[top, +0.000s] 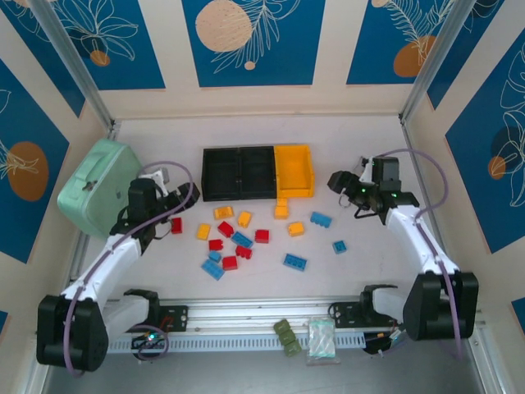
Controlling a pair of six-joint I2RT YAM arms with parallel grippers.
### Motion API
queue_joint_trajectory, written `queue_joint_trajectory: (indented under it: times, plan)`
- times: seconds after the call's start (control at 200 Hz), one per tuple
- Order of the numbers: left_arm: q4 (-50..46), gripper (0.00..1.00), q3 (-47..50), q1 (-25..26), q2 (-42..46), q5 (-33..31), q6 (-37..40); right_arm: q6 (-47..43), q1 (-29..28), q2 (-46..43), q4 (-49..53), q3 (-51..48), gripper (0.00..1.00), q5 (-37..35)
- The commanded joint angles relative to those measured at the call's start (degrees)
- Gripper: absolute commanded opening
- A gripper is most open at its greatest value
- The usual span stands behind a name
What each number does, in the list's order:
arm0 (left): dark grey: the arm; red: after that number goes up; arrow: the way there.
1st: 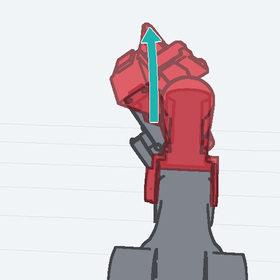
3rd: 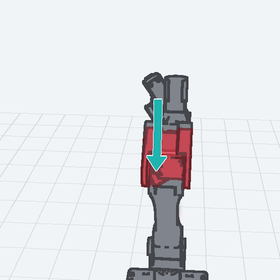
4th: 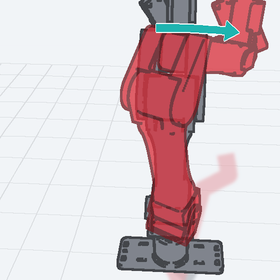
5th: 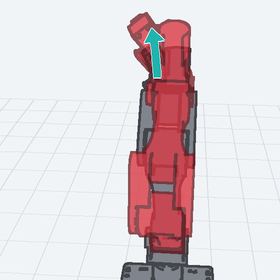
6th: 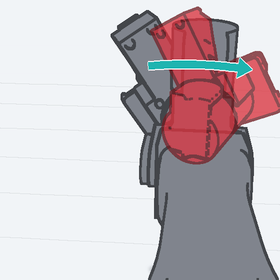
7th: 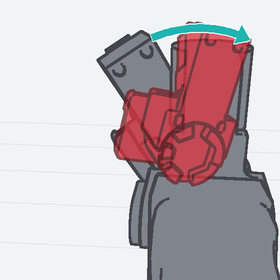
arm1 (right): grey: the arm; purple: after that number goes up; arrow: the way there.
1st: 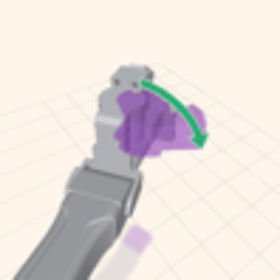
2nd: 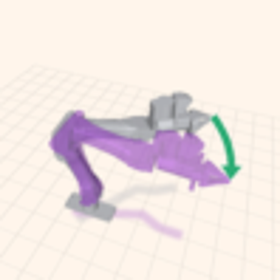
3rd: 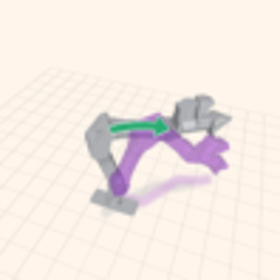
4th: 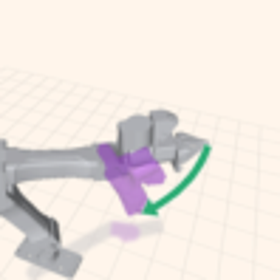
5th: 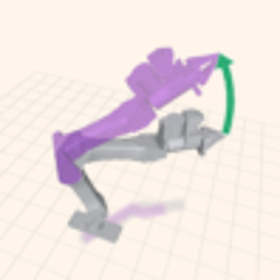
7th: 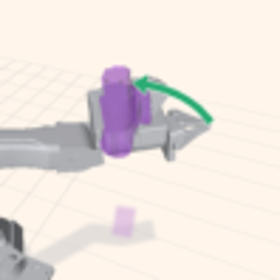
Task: Sort the legos into containers by color
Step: Rotate the lego at the center of the table, then pick up the lego from the center of the table.
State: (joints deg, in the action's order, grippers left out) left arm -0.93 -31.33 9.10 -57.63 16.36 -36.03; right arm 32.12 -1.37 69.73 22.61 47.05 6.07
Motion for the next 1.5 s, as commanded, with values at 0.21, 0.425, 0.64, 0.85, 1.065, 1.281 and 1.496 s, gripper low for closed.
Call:
queue_joint_trajectory:
  times: [0.21,0.425,0.64,0.85,1.065,1.281,1.496]
  plan:
    - [-13.6,0.80,7.0,6.0,15.0,4.0,-4.1,-3.0,-6.9,14.2,3.3,3.0,0.80,0.5]
    - [-16.0,0.81,9.0,6.3,18.5,3.2,-5.0,-4.1,-10.1,17.7,5.9,3.6,0.80,1.0]
    - [-14.3,0.81,10.0,6.4,17.5,4.1,-6.6,-3.7,-13.2,17.4,9.3,2.7,0.65,-4.6]
    - [-13.7,0.80,10.1,6.7,17.2,4.8,-7.4,-3.2,-15.8,20.1,11.3,4.6,0.39,-10.6]
    - [-14.1,0.80,10.6,7.3,17.9,4.7,-8.0,-2.5,-18.8,24.0,13.8,8.4,0.43,-15.4]
    - [-13.9,0.80,11.4,7.6,19.0,4.6,-8.9,-1.4,-19.1,26.1,14.1,9.2,0.38,-16.8]
    - [-13.4,0.80,11.4,7.9,19.1,5.2,-9.5,-1.3,-20.2,25.0,16.2,10.4,0.14,-17.4]
